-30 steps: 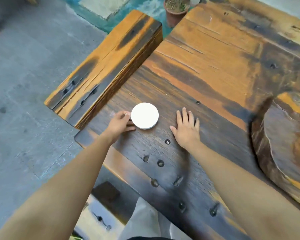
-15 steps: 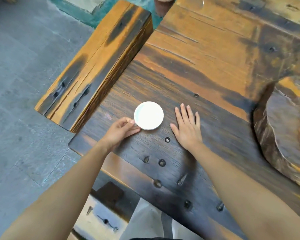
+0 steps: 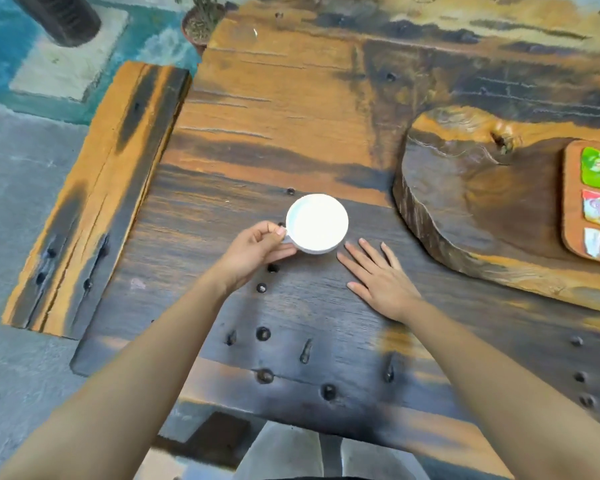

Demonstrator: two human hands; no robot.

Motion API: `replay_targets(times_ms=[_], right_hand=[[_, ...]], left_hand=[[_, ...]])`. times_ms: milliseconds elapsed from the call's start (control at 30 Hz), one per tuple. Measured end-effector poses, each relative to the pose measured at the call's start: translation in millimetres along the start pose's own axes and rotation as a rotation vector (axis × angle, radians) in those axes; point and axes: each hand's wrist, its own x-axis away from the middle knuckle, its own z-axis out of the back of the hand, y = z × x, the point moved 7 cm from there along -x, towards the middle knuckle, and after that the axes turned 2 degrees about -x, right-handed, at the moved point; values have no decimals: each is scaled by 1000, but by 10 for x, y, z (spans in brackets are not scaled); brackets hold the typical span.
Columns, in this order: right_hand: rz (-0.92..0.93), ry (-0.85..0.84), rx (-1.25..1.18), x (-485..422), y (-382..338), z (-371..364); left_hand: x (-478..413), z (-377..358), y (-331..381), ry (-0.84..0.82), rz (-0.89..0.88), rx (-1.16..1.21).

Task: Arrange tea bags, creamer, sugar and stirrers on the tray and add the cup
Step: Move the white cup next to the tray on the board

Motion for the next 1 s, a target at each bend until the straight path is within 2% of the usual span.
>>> replay_targets(times_ms=[167, 333, 567, 1000], right_hand=[[-185, 47, -79, 672, 489, -72], [-465, 118, -129, 1448, 923, -233], [-898, 249, -251, 1976, 1343, -349], [-920, 329, -223, 1983, 1331, -374]], left_hand=[[-310, -722, 103, -132, 13, -108], [-517, -1464, 144, -250, 21, -180], [-688, -2273, 48, -296, 38, -234], [-1143, -3013, 132, -275, 29, -285]])
